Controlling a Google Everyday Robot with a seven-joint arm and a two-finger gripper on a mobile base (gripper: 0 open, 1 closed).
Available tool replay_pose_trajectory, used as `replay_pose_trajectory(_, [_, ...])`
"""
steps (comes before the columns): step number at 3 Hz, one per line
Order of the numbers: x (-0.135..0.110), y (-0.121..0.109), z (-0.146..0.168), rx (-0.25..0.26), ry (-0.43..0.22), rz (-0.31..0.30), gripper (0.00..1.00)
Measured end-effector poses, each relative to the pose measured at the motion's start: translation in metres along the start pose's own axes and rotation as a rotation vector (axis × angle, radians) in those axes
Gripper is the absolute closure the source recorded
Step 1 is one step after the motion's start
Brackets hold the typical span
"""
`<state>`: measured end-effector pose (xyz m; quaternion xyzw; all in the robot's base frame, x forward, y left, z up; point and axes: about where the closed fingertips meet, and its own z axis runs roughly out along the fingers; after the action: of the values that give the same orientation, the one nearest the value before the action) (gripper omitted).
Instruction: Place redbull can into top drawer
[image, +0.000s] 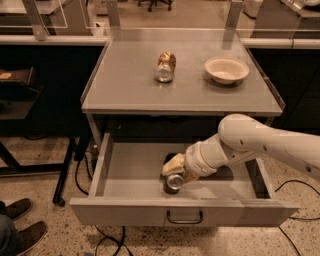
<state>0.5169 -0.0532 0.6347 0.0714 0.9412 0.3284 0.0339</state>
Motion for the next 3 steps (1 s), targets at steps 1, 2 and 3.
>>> replay_pose_trajectory(1, [0.0023, -0.0098, 0.0094, 0.014, 0.007, 0.023, 1.00])
replay_pose_trajectory(2, [0.0051, -0.0173, 0.0163, 0.026, 0.012, 0.042, 1.00])
replay_pose_trajectory(3, [0.0051, -0.0173, 0.0163, 0.026, 0.012, 0.042, 0.81])
